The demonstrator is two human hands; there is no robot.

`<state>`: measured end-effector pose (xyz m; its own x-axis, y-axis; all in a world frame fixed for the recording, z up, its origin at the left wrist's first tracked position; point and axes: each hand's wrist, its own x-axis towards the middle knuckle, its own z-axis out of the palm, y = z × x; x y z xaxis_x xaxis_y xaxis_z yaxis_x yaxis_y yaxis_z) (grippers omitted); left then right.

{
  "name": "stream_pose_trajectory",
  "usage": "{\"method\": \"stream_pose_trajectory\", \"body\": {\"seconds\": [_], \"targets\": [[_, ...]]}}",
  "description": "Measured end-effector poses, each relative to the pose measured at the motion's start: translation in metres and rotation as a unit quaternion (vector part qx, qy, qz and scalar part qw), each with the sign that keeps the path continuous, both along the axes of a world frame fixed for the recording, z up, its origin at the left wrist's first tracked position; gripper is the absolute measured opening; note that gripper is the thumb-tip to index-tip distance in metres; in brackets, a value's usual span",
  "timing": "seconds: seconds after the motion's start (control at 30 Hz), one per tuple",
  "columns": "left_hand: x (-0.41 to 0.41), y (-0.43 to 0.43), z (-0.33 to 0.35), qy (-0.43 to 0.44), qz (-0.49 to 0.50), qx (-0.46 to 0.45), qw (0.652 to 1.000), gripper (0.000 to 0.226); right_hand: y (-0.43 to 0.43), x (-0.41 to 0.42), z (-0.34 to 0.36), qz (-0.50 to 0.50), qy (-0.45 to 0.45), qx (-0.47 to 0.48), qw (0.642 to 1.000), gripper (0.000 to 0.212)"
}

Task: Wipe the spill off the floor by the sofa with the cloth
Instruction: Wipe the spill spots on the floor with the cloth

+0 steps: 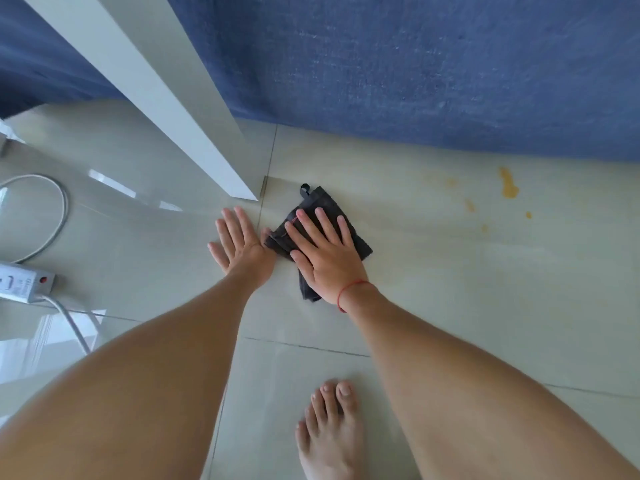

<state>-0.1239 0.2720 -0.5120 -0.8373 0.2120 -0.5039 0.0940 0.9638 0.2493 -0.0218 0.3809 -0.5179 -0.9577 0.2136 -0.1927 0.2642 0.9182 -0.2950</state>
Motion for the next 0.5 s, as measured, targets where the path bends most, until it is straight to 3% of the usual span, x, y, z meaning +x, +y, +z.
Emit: {"method": "stream_pose_trajectory", "body": {"seconds": [0.1, 0.27, 0.4, 0.5], "targets": [[-0.001, 0.0, -0.001, 0.002, 0.005, 0.005, 1.0, 0.063, 0.032, 0.028, -0.004, 0.005, 0.004, 0.026, 1.0, 0.051], [0.0, 0.002, -0.004, 0.019, 0.017, 0.008, 1.0, 0.062, 0.081, 0.045, -0.003, -0.133, -0.016, 0.043, 0.99, 0.055], [0.001, 0.002, -0.004, 0.018, 0.015, 0.002, 1.0, 0.063, 0.049, -0.008, -0.004, -0.326, -0.021, 0.027, 0.945, 0.054], [0.0, 0.003, -0.003, 0.018, 0.014, 0.004, 1.0, 0.063, 0.018, -0.043, -0.003, -0.34, -0.017, -0.001, 0.94, 0.053]]}}
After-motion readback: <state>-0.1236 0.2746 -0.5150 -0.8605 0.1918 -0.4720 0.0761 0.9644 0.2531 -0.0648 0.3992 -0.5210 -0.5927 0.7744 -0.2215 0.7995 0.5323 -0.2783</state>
